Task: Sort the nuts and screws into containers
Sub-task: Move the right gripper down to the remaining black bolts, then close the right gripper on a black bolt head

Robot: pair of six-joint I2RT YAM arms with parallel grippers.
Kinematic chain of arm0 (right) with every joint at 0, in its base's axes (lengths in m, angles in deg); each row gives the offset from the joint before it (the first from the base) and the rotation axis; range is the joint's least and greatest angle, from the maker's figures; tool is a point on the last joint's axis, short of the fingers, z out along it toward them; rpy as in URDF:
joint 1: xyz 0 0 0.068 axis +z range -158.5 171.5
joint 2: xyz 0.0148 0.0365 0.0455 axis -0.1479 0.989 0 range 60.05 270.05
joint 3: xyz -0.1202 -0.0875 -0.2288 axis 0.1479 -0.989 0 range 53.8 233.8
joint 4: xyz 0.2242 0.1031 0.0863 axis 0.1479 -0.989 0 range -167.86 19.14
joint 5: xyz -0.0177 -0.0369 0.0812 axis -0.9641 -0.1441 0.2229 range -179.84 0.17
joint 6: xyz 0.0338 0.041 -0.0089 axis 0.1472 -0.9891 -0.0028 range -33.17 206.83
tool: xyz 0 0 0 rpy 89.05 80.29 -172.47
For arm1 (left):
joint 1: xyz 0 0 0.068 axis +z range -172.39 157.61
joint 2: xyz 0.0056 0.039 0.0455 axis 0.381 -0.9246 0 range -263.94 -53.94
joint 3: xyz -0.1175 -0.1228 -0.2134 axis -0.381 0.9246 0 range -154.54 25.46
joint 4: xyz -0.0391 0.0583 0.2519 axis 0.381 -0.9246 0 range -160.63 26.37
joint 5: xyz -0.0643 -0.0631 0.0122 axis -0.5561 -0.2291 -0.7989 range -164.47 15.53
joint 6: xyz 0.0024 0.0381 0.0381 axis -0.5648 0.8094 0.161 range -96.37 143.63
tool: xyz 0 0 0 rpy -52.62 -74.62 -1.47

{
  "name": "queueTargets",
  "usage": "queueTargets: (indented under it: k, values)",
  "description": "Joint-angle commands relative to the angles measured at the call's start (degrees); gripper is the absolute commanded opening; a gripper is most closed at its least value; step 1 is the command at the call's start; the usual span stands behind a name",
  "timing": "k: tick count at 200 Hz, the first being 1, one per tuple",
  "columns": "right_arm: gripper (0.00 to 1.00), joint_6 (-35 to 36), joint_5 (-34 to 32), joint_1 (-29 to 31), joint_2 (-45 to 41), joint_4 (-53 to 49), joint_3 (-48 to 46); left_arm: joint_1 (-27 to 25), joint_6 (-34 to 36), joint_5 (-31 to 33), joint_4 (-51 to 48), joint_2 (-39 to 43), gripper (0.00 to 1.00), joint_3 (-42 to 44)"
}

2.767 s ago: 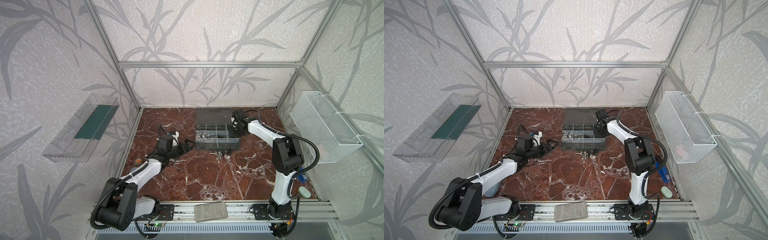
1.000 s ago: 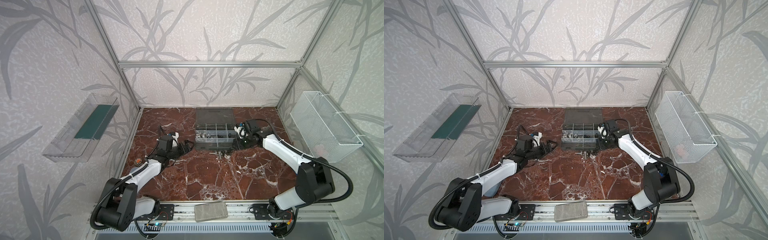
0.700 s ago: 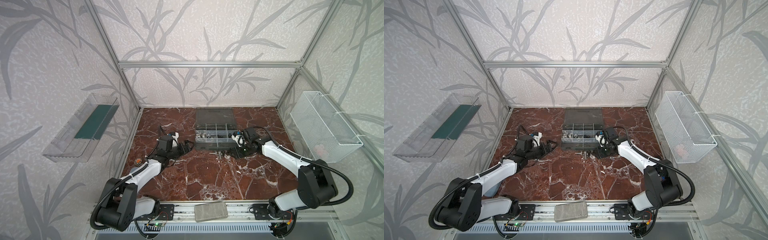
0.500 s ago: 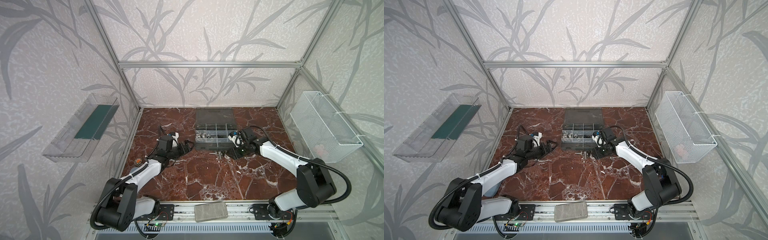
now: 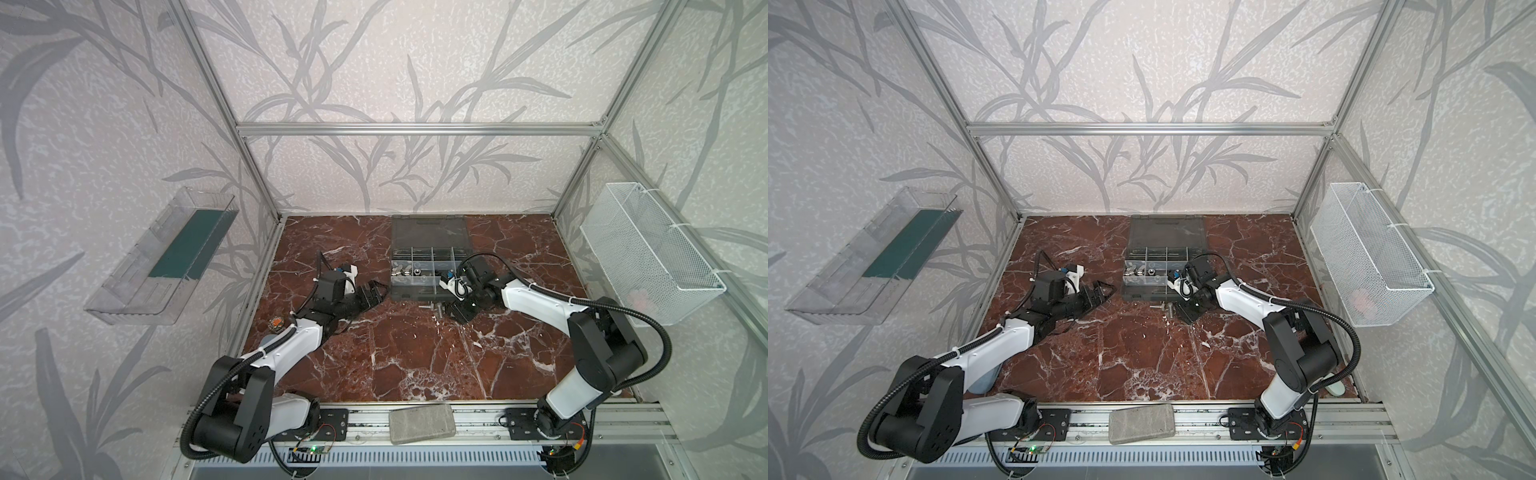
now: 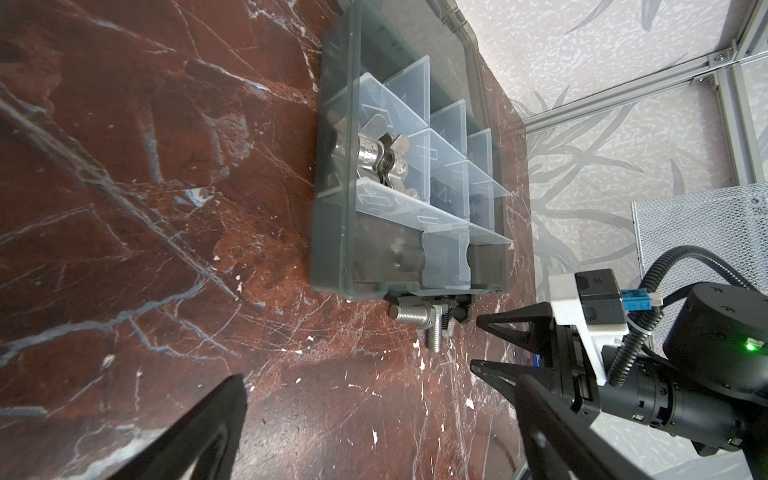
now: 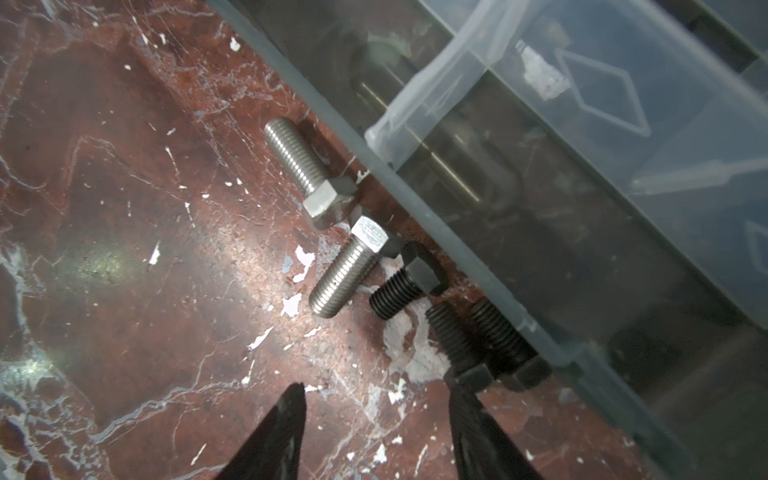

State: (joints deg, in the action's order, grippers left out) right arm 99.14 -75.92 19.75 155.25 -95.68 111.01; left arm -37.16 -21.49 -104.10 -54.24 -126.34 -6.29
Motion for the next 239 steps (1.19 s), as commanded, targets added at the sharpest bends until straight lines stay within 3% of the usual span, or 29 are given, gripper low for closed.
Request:
queueTargets:
  k: [1,239]
  values:
    - [0.57,2.9,-1.9,0.2,1.0,0.5,1.8,0.4,0.8,0.4,-0.7,0.0,0.98,-0.8]
    - [0.54,-1.0,-6.5,0.9,8.2,-6.2,4.4,0.4,0.7,0.4,0.2,-1.1,0.98,-0.4]
